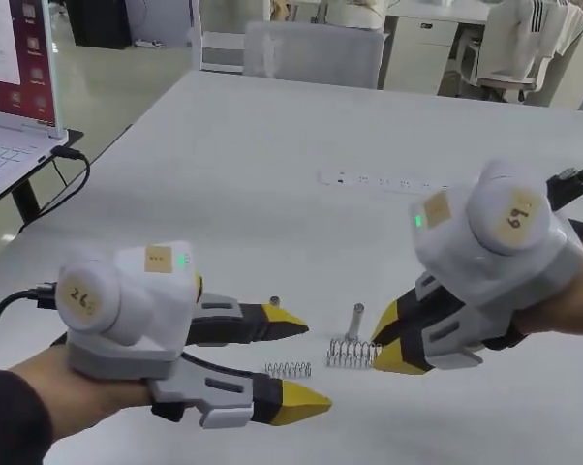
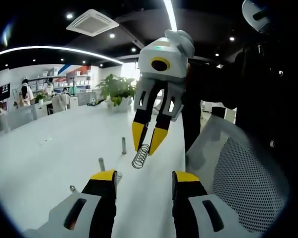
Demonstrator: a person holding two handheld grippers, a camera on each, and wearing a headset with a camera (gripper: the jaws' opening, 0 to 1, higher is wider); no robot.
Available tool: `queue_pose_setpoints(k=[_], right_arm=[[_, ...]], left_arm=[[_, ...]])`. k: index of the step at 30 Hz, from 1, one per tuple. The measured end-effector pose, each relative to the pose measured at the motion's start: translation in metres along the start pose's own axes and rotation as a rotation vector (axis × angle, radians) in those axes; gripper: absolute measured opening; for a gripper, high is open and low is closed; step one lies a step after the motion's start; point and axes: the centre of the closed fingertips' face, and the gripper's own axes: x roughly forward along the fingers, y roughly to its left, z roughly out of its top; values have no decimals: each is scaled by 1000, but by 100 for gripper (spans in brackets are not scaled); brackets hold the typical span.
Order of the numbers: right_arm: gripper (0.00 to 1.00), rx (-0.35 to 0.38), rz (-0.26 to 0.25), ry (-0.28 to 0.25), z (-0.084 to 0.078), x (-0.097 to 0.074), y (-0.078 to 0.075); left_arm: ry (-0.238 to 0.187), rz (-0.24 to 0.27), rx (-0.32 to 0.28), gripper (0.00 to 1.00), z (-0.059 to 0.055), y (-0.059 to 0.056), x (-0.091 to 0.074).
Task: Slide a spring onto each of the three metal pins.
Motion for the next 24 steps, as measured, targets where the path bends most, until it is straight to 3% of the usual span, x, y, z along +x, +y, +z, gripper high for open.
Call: queue_pose_setpoints(k=[24], right_arm=[[8, -67, 44, 12, 17, 8, 13]], left_arm=[[-5, -7, 18, 12, 3, -3, 1]])
